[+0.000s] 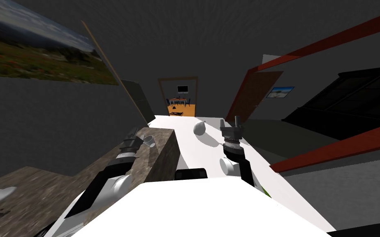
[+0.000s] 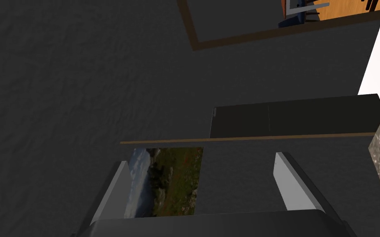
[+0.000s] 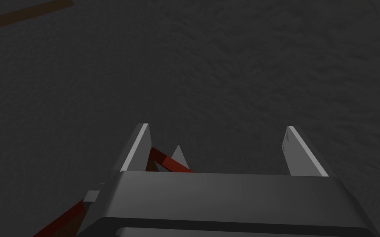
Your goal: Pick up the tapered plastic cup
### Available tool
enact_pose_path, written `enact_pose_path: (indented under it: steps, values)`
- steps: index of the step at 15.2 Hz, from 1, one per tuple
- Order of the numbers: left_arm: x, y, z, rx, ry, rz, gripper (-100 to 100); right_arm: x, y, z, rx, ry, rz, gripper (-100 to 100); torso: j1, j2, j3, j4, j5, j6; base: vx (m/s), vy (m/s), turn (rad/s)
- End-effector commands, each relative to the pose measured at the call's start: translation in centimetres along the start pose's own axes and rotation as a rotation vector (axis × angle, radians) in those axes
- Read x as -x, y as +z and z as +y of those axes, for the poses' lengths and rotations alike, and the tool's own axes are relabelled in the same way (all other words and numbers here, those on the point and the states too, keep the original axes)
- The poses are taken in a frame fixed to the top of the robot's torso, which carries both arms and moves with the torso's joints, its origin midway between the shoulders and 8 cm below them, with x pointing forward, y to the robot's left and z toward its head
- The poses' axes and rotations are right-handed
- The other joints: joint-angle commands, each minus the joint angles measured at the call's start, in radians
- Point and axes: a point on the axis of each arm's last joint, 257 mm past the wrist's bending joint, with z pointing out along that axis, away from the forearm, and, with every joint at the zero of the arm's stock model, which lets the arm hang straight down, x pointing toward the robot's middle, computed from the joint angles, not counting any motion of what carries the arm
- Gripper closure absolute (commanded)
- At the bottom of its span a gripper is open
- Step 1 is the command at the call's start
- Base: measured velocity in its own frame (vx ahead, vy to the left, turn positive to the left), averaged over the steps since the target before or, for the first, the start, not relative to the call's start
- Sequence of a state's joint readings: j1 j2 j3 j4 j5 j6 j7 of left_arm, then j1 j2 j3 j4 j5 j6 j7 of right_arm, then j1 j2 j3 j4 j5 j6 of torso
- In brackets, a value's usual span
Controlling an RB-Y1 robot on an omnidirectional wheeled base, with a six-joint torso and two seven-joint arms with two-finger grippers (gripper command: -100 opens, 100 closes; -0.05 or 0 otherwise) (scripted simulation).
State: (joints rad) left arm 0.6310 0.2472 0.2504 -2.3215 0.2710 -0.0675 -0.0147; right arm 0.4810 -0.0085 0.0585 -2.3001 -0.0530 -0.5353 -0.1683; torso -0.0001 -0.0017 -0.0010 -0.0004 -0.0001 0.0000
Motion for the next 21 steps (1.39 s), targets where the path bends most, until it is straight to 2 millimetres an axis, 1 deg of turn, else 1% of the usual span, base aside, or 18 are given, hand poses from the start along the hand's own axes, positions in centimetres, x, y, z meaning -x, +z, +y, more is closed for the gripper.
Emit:
enact_pose_path:
  steps: [1, 2, 4, 5, 6, 7, 8, 10, 11, 13, 14, 16, 17, 19, 20, 21]
  values:
    - [0.5, -0.1, 1.0, 0.039, 0.004, -0.003, -100, 0.0, 0.0, 0.0, 0.0, 0.0, 0.0, 0, 0.0, 0.0, 0.0, 0.0, 0.0, 0.0, 0.016, -0.003, -0.017]
    - [1.7, -0.6, 1.9, 0.081, 0.016, -0.014, -100, 0.0, 0.0, 0.0, 0.0, 0.0, 0.0, 0, 0.0, 0.0, 0.0, 0.0, 0.0, 0.0, 0.021, -0.008, -0.068]
    - [1.7, -0.6, 2.4, 0.102, 0.016, -0.014, -100, 0.0, 0.0, 0.0, 0.0, 0.0, 0.0, 0, 0.0, 0.0, 0.0, 0.0, 0.0, 0.0, 0.019, -0.007, -0.046]
    - [3.0, -1.2, 3.2, 0.146, 0.026, -0.027, -100, 0.0, 0.0, 0.0, 0.0, 0.0, 0.0, 0, 0.0, 0.0, 0.0, 0.0, 0.0, 0.0, 0.022, -0.006, -0.063]
    - [3.0, -1.3, 3.7, 0.165, 0.026, -0.027, -100, 0.0, 0.0, 0.0, 0.0, 0.0, 0.0, 0, 0.0, 0.0, 0.0, 0.0, 0.0, 0.0, 0.026, -0.005, -0.072]
    - [3.0, -1.3, 3.8, 0.168, 0.026, -0.027, -100, 0.0, 0.0, 0.0, 0.0, 0.0, 0.0, 0, 0.0, 0.0, 0.0, 0.0, 0.0, 0.0, 0.019, -0.004, -0.028]
    - [4.3, -2.0, 4.6, 0.213, 0.034, -0.041, -100, 0.0, 0.0, 0.0, 0.0, 0.0, 0.0, 0, 0.0, 0.0, 0.0, 0.0, 0.0, 0.0, 0.022, -0.009, -0.088]
    - [4.4, -2.1, 5.1, 0.235, 0.034, -0.041, -100, 0.0, 0.0, 0.0, 0.0, 0.0, 0.0, 0, 0.0, 0.0, 0.0, 0.0, 0.0, 0.0, 0.023, -0.006, -0.046]
    - [5.7, -2.9, 5.8, 0.279, 0.041, -0.056, -100, 0.0, 0.0, 0.0, 0.0, 0.0, 0.0, 0, 0.0, 0.0, 0.0, 0.0, 0.0, 0.0, 0.028, -0.008, -0.074]
    - [5.7, -3.1, 6.4, 0.304, 0.04, -0.056, -100, 0.0, 0.0, 0.0, 0.0, 0.0, 0.0, 0, 0.0, 0.0, 0.0, 0.0, 0.0, 0.0, 0.031, -0.006, -0.052]
    - [7.0, -3.9, 6.9, 0.34, 0.046, -0.072, -100, 0.0, 0.0, 0.0, 0.0, 0.0, 0.0, 0, 0.0, 0.0, 0.0, 0.0, 0.0, 0.0, 0.033, -0.005, -0.087]
    - [7.0, -4.2, 7.7, 0.374, 0.044, -0.072, -100, 0.0, 0.0, 0.0, 0.0, 0.0, 0.0, 0, 0.0, -0.001, 0.0, 0.0, 0.0, 0.0, 0.033, -0.003, -0.058]
    - [8.3, -5.2, 8.2, 0.417, 0.049, -0.088, -100, 0.0, 0.0, 0.0, 0.0, 0.0, 0.0, 0, 0.0, -0.001, 0.0, 0.0, 0.0, 0.0, 0.034, -0.009, -0.075]
    - [8.3, -5.4, 8.9, 0.445, 0.047, -0.088, -100, 0.0, 0.0, 0.0, 0.0, 0.0, 0.0, 0, -0.001, -0.001, 0.0, 0.0, 0.0, 0.0, 0.032, -0.007, -0.058]
    - [9.6, -6.5, 9.3, 0.487, 0.05, -0.106, -100, 0.0, 0.0, 0.0, 0.0, 0.0, 0.0, 0, 0.0, -0.001, 0.0, 0.0, 0.0, 0.0, 0.036, -0.003, -0.094]
    - [9.6, -6.8, 9.8, 0.509, 0.049, -0.105, -100, 0.0, 0.0, 0.0, 0.0, 0.0, 0.0, 0, 0.0, -0.001, 0.0, 0.0, 0.0, 0.0, 0.043, -0.002, -0.09]
